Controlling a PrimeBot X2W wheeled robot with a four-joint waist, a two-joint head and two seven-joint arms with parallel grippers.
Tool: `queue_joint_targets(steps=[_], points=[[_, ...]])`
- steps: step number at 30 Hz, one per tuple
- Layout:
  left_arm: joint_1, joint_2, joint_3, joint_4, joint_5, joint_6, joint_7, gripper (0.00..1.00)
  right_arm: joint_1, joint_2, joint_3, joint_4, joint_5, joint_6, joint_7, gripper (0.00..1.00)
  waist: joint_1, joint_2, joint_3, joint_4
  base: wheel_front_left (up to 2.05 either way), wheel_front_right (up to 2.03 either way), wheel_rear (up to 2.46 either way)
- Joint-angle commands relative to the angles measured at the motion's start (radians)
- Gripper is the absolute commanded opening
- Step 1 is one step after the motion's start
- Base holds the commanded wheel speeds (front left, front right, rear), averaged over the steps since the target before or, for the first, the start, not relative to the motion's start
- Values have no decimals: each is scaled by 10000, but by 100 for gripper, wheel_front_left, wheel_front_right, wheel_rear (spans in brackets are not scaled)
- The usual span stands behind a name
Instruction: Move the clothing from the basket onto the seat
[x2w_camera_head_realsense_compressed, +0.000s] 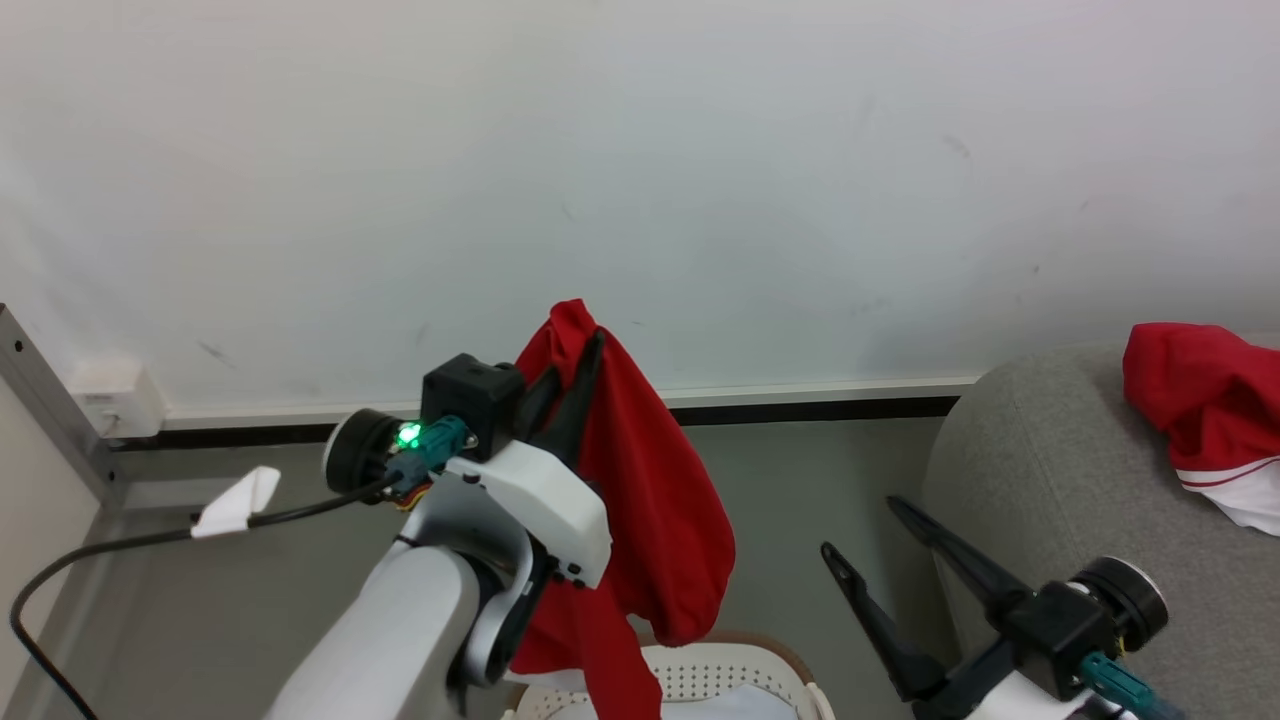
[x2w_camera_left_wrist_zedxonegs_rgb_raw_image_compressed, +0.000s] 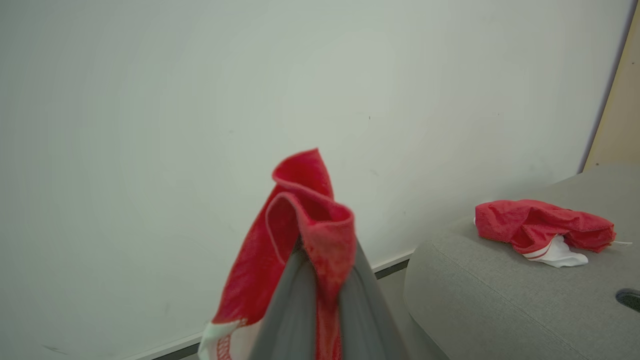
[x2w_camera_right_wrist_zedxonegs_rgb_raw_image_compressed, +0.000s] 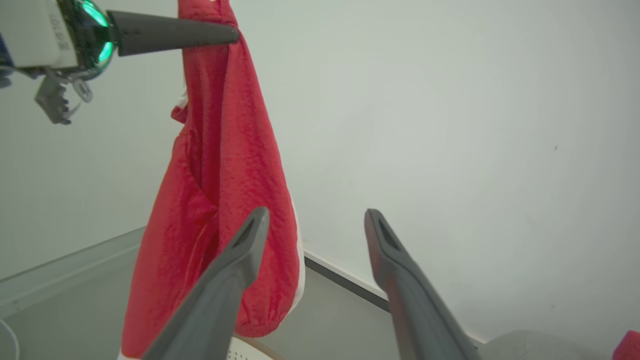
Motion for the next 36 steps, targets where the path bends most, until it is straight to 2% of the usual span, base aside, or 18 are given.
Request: queue_joint_targets(steps=[1,5,10,18,23,24,25,30,36], points=[[-49,-34,-31,-57,114,-36,6,0,-369,-60,278,167,99,-26,185,100,0,0,36,89,0,0,0],[-212,-222,-216,-49,64,-124,5,0,-1288,254,1110,838,224,-24,380,100,0,0,156,341,0,0,0],[-415,-421,-459,34,106,-225,7,0,-2421,863,1995,2381,128,-26,214,100,0,0,240,617,0,0,0],[-728,-904,-957,50,141,-392,-44,0,-3991,2158,2256,5664,-135,-26,-482,100,0,0,393,1109,0,0,0],[-886,-1130,-1216,127,30,-487,-66,0,-4963,2452,2355,7644,-330,-26,-872,100,0,0,428,1332,0,0,0],[-900,-1182,-1260,156,-15,-511,-86,0,-5011,2461,2378,7815,1,-26,-960,28,0,0,422,1396,0,0,0],[-921,-1208,-1295,195,-32,-527,-103,0,-5041,2496,2521,7848,381,-24,-985,0,0,0,418,1455,0,0,0],[-974,-1233,-1291,373,-117,-470,-158,0,-5349,2459,3041,7935,1467,-26,-1147,0,0,0,430,1544,0,0,0],[-867,-1090,-1204,582,-127,-372,-244,0,-5615,2457,3440,8329,2167,-26,-1476,0,0,0,432,1436,0,0,0]])
